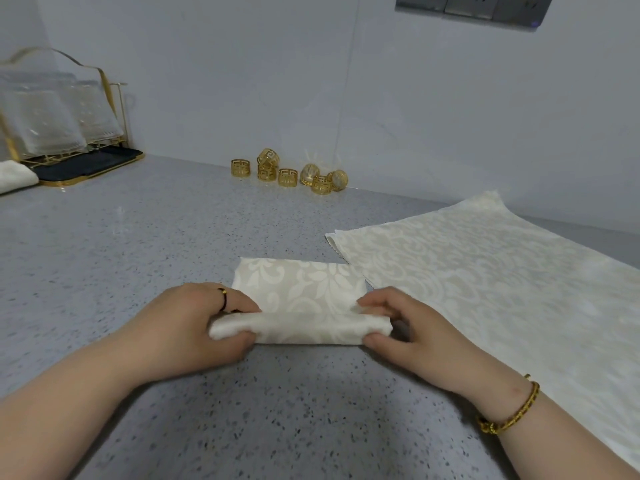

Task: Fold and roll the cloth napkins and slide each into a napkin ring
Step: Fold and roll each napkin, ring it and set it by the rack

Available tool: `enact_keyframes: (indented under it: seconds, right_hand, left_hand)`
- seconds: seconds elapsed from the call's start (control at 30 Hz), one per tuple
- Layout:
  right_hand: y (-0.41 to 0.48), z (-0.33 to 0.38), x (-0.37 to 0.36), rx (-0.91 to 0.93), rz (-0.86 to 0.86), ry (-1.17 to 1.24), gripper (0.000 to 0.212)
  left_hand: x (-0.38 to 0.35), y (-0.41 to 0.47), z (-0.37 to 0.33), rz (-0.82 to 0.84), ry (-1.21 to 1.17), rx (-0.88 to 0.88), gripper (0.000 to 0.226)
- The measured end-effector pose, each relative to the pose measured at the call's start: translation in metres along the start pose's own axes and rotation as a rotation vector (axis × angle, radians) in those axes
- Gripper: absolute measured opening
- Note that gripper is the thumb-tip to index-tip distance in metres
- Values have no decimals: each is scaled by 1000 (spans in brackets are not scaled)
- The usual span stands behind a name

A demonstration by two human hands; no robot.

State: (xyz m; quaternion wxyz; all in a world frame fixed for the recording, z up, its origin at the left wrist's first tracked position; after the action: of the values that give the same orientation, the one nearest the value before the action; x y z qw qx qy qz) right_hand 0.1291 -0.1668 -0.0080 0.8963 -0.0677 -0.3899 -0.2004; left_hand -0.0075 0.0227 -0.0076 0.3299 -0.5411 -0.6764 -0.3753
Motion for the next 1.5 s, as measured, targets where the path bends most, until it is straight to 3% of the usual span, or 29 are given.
enact_keyframes:
  seconds: [0.1, 0.23, 0.33, 0.43, 0.6, 0.73, 0.87, 0.97, 1.1, 1.2, 1.27, 1.37, 1.5]
  right_hand:
    - [-1, -1, 6, -20, -115, 63, 11]
    - [2, -4, 3, -63, -150, 88, 21]
    - [6, -6, 4, -78, -191, 137, 20]
    - [10, -5, 2, -66, -258, 156, 12]
    - [8, -4, 3, 37, -304, 29, 37]
    - [10, 0, -2, 162, -232, -139, 7]
    - [8, 2, -2, 150, -139, -169, 34]
    - [9, -1, -7, 105, -42, -244, 45]
    - [9, -2, -4, 37, -92, -270, 40]
    - [8, -2, -3, 5, -104, -243, 35]
    - [7, -3, -1, -17, -105, -177, 27]
    - [3, -3, 8, -48, -116, -31, 18]
    - [-2, -4, 15, -73, -127, 127, 6]
  left_hand:
    - [2, 2, 4, -46, -149, 52, 43]
    - [3, 6, 10, -122, -225, 110, 44]
    - [1, 11, 13, -139, -260, 195, 10]
    - [-2, 14, 18, -161, -244, 232, 11]
    - [0, 14, 25, -202, -130, 315, 17]
    - [4, 13, 20, -251, -58, 210, 19]
    - [10, 9, 10, -200, 75, 12, 12]
    - [8, 7, 10, -84, 80, -48, 25]
    - [2, 8, 13, 3, 100, -36, 43]
    - [3, 9, 13, -22, 127, -9, 51]
    - [4, 6, 11, -32, 91, 19, 45]
    - [7, 3, 10, -73, -144, 61, 30]
    - [5, 4, -4, -90, -299, 5, 41]
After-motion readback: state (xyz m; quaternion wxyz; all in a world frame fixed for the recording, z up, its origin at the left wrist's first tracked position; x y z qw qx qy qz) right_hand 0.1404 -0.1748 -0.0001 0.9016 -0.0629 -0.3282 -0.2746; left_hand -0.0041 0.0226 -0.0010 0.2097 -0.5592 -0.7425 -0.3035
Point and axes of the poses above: each hand's wrist, its own y-axis towards the middle knuckle, its own x-axis out of the back of the hand, z = x × y, the point moved 5 cm from there along y, towards the middle knuckle, and after that the axes turned 10 degrees about z, right-handed, at the moved point
